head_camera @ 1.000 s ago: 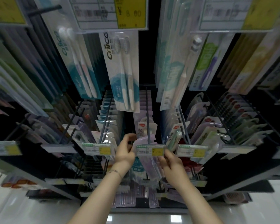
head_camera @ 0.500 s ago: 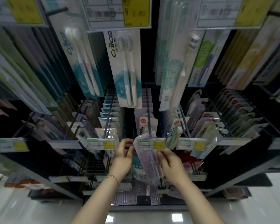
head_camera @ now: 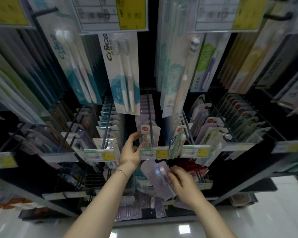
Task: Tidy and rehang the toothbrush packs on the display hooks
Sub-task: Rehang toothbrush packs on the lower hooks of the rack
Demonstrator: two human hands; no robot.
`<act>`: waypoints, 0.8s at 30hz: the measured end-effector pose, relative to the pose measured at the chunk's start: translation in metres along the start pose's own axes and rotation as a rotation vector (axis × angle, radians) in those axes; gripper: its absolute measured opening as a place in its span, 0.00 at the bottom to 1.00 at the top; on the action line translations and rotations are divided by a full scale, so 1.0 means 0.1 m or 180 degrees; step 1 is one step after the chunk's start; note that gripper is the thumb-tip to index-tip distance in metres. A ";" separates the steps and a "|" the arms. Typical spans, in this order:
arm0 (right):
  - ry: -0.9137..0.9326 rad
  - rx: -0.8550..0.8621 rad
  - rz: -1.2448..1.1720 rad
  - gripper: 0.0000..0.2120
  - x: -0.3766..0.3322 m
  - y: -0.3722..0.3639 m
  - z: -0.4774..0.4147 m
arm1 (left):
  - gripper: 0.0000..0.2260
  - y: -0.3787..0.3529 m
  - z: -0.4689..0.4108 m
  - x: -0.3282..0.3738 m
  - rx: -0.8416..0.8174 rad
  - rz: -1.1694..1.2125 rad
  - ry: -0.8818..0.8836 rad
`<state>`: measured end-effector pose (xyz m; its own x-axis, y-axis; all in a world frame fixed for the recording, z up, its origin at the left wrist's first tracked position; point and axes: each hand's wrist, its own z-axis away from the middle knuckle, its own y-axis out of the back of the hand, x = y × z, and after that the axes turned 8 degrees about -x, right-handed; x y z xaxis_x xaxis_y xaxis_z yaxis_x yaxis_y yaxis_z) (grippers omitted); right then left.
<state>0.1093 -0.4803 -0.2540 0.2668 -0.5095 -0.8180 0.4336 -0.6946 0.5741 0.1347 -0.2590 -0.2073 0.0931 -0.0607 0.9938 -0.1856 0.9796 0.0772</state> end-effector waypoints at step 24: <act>-0.0221 0.0495 -0.0252 0.15 0.11 0.19 0.20 | 0.07 -0.03 -0.09 0.06 0.0138 -0.0099 0.0049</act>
<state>0.1033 -0.5089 -0.2516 0.1749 -0.4803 -0.8595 0.3112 -0.8012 0.5111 0.1441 -0.2603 -0.2023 0.1145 -0.0877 0.9895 -0.2247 0.9680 0.1118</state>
